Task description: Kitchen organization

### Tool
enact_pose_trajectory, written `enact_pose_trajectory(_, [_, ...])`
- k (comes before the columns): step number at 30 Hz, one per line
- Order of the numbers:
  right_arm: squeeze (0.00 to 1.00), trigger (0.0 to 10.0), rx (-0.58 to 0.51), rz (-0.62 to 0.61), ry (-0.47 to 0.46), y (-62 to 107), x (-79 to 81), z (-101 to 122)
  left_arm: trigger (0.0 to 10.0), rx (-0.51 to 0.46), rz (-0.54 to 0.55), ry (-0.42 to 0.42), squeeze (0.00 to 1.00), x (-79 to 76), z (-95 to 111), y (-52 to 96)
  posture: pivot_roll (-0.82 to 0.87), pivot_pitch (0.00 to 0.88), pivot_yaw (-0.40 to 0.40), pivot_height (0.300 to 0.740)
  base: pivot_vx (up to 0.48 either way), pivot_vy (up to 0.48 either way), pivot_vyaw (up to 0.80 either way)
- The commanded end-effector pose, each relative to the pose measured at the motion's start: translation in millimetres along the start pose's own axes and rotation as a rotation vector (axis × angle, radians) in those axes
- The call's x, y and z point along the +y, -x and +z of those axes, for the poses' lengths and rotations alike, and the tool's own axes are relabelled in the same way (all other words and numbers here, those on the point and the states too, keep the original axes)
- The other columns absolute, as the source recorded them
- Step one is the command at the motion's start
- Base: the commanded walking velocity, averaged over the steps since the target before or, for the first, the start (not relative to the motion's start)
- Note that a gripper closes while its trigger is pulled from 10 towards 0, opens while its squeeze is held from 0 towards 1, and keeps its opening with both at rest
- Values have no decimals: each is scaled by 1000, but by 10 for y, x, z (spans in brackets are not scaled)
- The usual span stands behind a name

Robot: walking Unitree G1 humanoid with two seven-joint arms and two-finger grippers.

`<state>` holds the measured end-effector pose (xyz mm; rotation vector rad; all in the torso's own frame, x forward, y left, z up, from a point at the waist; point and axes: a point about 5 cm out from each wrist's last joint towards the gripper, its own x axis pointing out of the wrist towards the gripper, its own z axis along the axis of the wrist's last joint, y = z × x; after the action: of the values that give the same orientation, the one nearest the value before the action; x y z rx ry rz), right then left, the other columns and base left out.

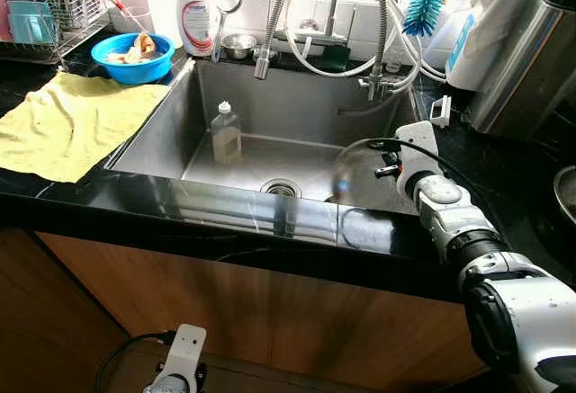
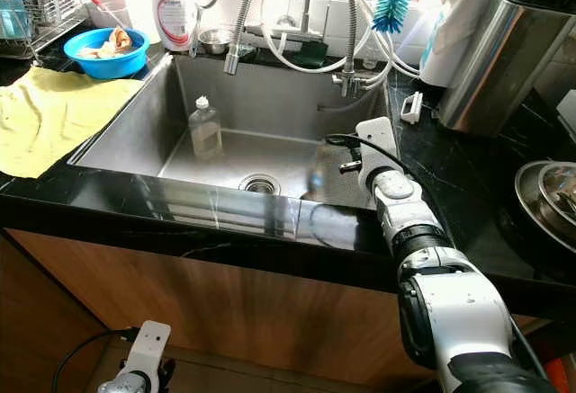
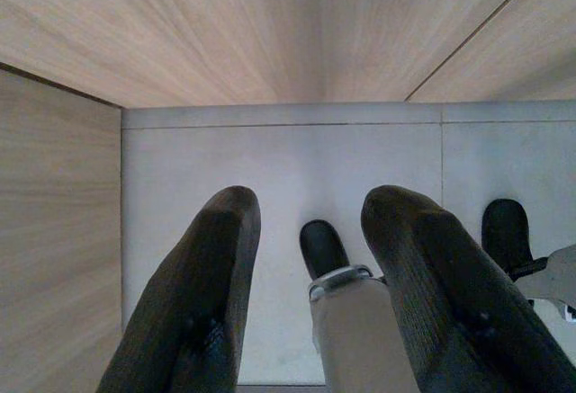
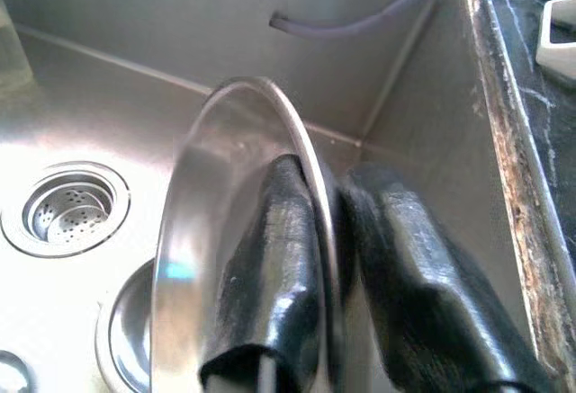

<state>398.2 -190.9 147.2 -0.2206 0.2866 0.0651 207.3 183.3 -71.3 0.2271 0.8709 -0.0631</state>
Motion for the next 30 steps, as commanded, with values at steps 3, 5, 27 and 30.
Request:
enact_pose_trajectory(3, [1000, 10000, -21, -9, -1, -1, -24, 48, 10000, -6, 0, 0, 0, -3, 10, -1, -94, 0, -85, 740, 0, 0, 0])
enact_pose_trajectory(5, [0, 10000, -41, -11, -4, -2, -25, 79, 10000, -7, 0, 0, 0, -2, 10, -1, -92, 0, -83, 740, 0, 0, 0])
enact_pose_trajectory(27, [1000, 10000, -84, -6, -28, -8, -7, 171, 10000, -7, -2, -2, 0, -2, 11, -1, -93, 0, -84, 740, 0, 0, 0])
enact_pose_trajectory(30, [1000, 10000, -81, 0, -17, -10, 8, 168, 10000, -7, -2, -2, 0, -1, 11, -1, -93, 0, -83, 740, 0, 0, 0])
